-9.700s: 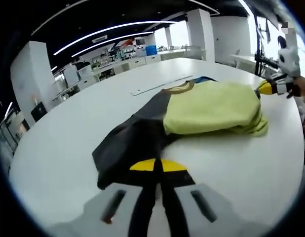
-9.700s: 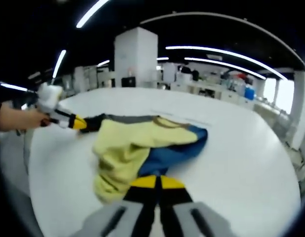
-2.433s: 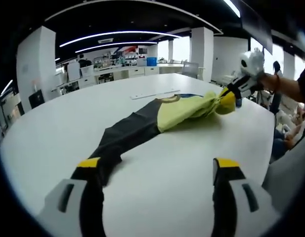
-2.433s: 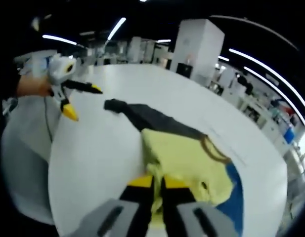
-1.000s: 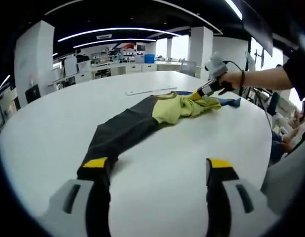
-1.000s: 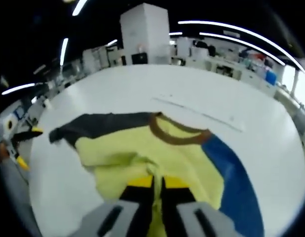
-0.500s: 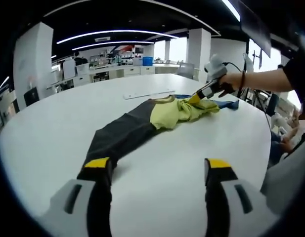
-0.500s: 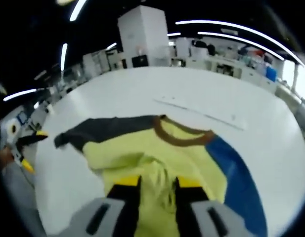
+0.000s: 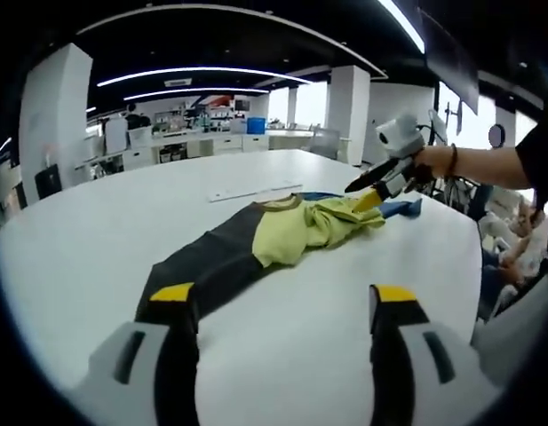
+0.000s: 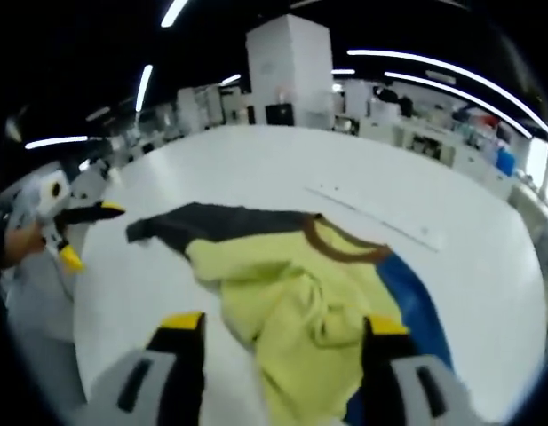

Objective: Fold the garment on the visible template until the final outline fits inside the template.

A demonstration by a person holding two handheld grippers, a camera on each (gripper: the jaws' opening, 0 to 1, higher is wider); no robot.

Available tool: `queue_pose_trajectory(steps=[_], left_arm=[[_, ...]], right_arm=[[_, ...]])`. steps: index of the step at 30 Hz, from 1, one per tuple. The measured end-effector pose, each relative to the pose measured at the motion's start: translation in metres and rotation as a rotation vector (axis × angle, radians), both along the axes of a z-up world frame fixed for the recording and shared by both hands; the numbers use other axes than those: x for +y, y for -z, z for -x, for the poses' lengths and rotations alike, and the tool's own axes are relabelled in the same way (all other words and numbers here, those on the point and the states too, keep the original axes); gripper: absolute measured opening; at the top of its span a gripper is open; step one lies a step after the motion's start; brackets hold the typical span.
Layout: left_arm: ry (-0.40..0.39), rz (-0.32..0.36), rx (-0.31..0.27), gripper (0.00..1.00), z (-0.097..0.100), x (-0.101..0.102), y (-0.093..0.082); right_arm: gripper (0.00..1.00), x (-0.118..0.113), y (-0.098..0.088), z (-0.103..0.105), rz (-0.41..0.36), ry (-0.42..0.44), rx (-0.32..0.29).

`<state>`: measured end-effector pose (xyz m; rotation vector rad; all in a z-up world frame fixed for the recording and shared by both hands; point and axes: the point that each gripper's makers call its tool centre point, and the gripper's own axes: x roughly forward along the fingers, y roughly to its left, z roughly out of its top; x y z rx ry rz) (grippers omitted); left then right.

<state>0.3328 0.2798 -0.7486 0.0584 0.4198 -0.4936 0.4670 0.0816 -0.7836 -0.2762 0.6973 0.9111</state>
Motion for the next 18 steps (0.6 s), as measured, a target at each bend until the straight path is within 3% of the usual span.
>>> queue_pose_trajectory(steps=[7, 18], left_arm=[[0.051, 0.003, -0.017, 0.74, -0.015, -0.023, -0.008], [0.11, 0.016, 0.001, 0.66, -0.029, -0.055, 0.001]], right_arm=[[0.74, -0.014, -0.002, 0.022, 0.026, -0.041, -0.023], [0.62, -0.027, -0.01, 0.036, 0.015, -0.069, -0.128]])
